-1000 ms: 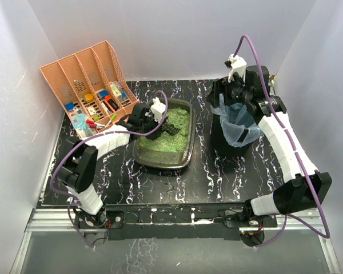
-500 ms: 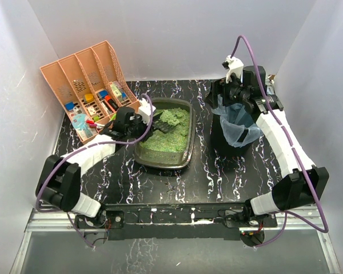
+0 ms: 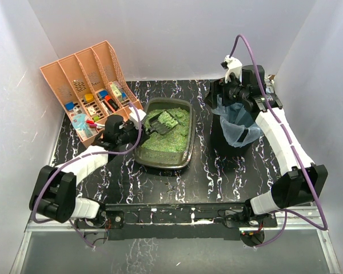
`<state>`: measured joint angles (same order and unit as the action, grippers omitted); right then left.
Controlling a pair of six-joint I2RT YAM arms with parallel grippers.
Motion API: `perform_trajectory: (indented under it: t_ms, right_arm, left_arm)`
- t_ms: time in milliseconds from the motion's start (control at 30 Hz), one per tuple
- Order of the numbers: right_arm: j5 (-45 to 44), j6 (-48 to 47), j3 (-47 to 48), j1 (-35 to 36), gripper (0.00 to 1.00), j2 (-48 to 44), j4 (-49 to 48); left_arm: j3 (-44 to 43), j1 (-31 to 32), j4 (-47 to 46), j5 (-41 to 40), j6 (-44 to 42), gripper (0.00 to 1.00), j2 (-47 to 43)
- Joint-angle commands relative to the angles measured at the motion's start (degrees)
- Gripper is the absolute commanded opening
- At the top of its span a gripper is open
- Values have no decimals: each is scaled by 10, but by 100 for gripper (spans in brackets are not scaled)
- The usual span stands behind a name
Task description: Clean the litter box
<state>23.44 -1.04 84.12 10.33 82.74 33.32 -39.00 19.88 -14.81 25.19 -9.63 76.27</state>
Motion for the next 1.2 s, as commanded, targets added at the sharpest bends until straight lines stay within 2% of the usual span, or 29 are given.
perform_trajectory:
  t_ms: [0, 100, 200, 233, 300, 367, 467, 600, 700, 800, 867, 933, 1067, 1167]
  right_arm:
    - [11, -9, 44, -4, 83, -7, -13]
    - [6, -13, 43, -5, 83, -13, -11]
    - [8, -15, 43, -6, 84, -15, -11]
    - [8, -15, 43, -7, 84, -14, -11]
    - [10, -16, 46, -7, 84, -9, -11]
    - [10, -15, 50, -8, 84, -2, -8]
    - [14, -15, 50, -7, 84, 2, -6]
    - [21, -13, 52, -8, 84, 5, -10]
    - [28, -13, 62, -9, 84, 9, -6]
    - [36, -19, 75, -8, 83, 8, 5]
    - [41, -29, 78, -9, 84, 3, 12]
    - [47, -44, 81, -8, 84, -3, 19]
    - [58, -66, 93, -9, 83, -7, 34]
    - [64, -100, 126, -9, 83, 0, 90]
  left_arm:
    - [-21, -1, -85, 32, -4, 0, 18]
    - [-19, -9, -37, 33, -31, 0, 1]
    - [-5, -40, 9, 69, -42, 0, -30]
    - [-2, -44, 1, 73, -38, 0, -28]
    - [12, -42, -73, 83, -12, 0, -12]
    - [-7, -28, -108, 71, 9, 0, 16]
    - [-35, -35, -22, 65, -14, 0, 36]
    - [19, -48, -27, 66, -32, 0, -40]
    - [-16, -39, -48, 72, 0, 0, 12]
    - [-51, -31, -9, 67, -4, 0, 46]
    - [-35, -32, 20, 56, -31, 0, 8]
    - [6, -33, -2, 41, -43, 0, -40]
    - [-52, -13, 2, 41, -28, 0, 14]
    - [-76, -11, 82, 40, -47, 0, 33]
